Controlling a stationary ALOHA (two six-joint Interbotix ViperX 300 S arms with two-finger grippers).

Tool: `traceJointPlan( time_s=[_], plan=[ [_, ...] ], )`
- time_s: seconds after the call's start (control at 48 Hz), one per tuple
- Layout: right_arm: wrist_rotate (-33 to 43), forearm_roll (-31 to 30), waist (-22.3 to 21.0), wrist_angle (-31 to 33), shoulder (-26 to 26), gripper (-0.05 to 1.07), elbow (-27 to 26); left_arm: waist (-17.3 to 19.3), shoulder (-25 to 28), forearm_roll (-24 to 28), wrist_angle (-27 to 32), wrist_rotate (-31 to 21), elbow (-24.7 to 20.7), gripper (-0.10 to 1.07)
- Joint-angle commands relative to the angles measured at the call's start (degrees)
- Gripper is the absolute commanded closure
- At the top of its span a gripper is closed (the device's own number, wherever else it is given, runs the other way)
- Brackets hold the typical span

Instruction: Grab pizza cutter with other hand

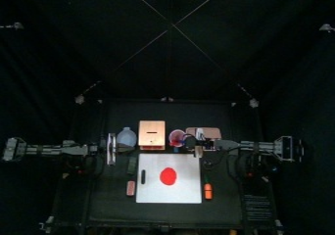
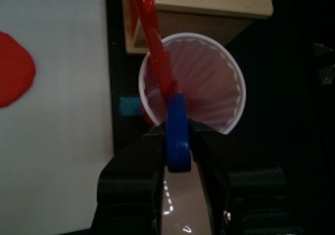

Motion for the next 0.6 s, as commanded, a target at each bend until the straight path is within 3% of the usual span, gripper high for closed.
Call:
traceJointPlan(
  time_s=[0.0, 0.312, 0.583],
  plan=[
    [-0.09, -0.09, -0.18, -0.44, -2.29, 0.43, -0.97, 0.44, 0.26, -0.09, -0.53, 0.09, -0.62, 0.83],
    [-0.09, -1.32, -0.18, -0.26, -9.14, 0.49, 0.88, 1.32, 0.26, -0.79, -0.44, 0.09, -0.18, 0.83],
    [-0.09, -1.58, -0.35, -0.53, -23.29, 0.49, 5.45, 2.11, 0.26, -1.05, -0.53, 0.09, 0.26, 0.83]
  ],
)
